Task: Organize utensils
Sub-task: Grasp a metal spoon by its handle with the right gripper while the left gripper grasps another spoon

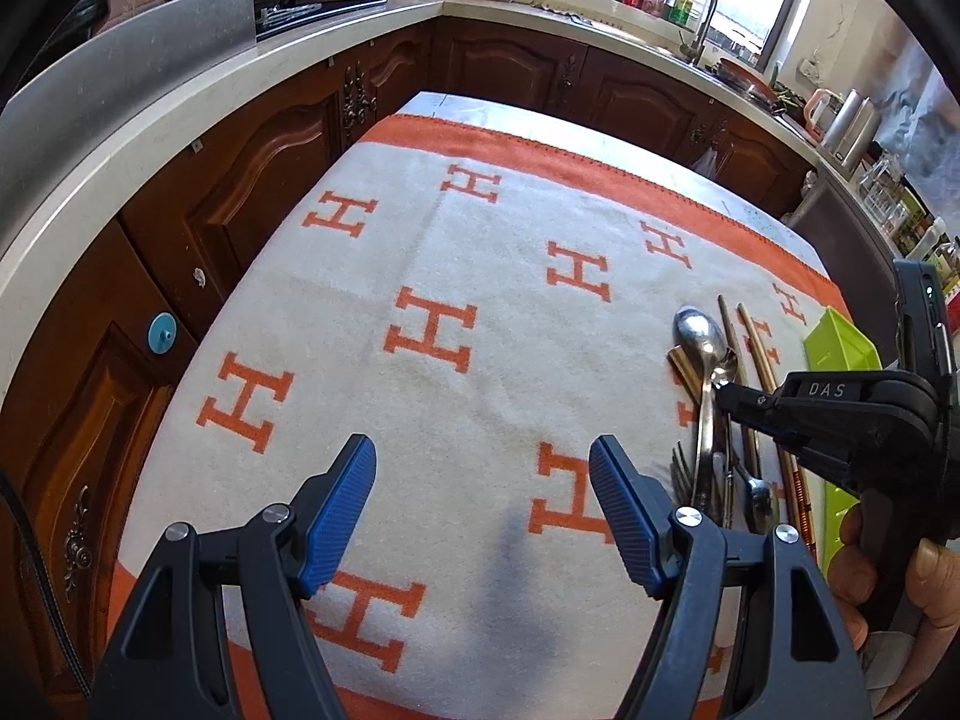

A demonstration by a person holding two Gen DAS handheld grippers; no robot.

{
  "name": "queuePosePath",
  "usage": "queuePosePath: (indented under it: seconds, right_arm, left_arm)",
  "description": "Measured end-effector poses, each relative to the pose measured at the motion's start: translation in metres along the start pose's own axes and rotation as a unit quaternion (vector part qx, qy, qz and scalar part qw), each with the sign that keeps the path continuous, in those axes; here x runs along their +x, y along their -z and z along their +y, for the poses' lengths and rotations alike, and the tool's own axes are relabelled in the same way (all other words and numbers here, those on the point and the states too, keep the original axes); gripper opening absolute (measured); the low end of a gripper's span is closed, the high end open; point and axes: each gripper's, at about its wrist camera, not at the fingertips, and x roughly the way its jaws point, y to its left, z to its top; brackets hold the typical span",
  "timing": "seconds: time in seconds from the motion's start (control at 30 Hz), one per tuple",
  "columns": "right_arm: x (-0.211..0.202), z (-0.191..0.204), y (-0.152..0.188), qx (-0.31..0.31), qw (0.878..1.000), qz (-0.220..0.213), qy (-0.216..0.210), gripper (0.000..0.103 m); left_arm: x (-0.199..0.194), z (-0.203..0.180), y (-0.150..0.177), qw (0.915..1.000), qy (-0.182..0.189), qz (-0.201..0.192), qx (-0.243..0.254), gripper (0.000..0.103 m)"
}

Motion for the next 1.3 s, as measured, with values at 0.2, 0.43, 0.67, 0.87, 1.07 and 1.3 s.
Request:
queuePosePath:
  seconds: [0.2, 0.43, 0.67, 0.87, 1.07, 1.3]
  right_arm:
    - [-0.025, -0.007, 0.004, 0.000, 0.999, -0.017, -0.028, 0.003]
    - [-0.067, -0.024, 0.007, 0.007, 0.997, -0.036, -0.062, 0.003]
    - [-0.127, -0.068, 0.007, 0.036, 0.992, -0.062, -0.103, 0.003]
    - [-0.191, -0.117, 0.006, 0.057, 0.984, -0.103, -0.136, 0.003]
    - [-0.233, -0.179, 0.002, 0.087, 0.978, -0.126, -0.140, 0.003]
    - [-0.231, -0.234, -0.003, 0.118, 0.980, -0.113, -0.110, 0.003]
  left_arm:
    - [-0.005, -0.015, -0.007, 0.9997, 0.010, -0.007, 0.019, 0.072]
    - [0.004, -0.048, -0.020, 0.9978, 0.039, 0.008, 0.054, 0.072]
    - [0.028, -0.084, -0.030, 0.9920, 0.088, 0.028, 0.086, 0.060]
    - [0.055, -0.101, -0.032, 0.9871, 0.124, 0.036, 0.096, 0.040]
    - [0.066, -0.114, -0.030, 0.9834, 0.135, 0.023, 0.118, 0.034]
    - [0.078, -0.122, -0.029, 0.9809, 0.142, 0.031, 0.129, 0.019]
